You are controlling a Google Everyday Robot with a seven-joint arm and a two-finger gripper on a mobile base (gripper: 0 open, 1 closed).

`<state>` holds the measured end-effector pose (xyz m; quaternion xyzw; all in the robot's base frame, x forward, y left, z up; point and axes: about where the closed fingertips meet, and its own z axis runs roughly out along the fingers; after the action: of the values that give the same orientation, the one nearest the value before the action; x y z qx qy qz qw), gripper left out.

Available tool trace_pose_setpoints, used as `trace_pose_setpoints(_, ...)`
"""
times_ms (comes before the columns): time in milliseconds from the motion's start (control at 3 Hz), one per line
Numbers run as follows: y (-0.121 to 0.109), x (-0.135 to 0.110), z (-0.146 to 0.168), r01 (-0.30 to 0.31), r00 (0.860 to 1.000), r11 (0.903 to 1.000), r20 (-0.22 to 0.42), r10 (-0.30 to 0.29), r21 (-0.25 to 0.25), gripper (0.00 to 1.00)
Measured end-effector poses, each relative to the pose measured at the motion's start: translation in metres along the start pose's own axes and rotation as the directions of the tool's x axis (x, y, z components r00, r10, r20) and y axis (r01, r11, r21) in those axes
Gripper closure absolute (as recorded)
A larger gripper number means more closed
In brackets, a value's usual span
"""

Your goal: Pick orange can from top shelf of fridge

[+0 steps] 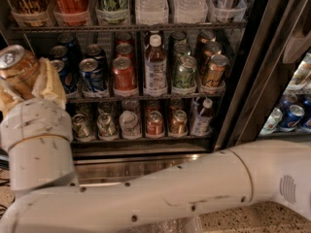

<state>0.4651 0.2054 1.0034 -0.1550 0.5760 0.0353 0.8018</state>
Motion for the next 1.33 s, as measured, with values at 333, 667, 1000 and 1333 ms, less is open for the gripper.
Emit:
trace_pose_setpoints(333,-0.038,0.016,-0.004,0.003,1.0,0.9979,-0.015,-0.004,-0.065,1.0)
trace_pose_setpoints(667,-0.071,0.036,-0.002,0.032,0.999,0.9978,-0.023,-0.034,-0.059,1.0)
trace_pose_setpoints(1000,-0.071,0.036,-0.002,0.032,0.999,0.9977,-0.023,-0.034,-0.059,1.0)
trace_pose_setpoints(1333,-0.076,0.035,0.0,0.04,0.999,0.9943,-0.006,-0.04,-0.099,1.0)
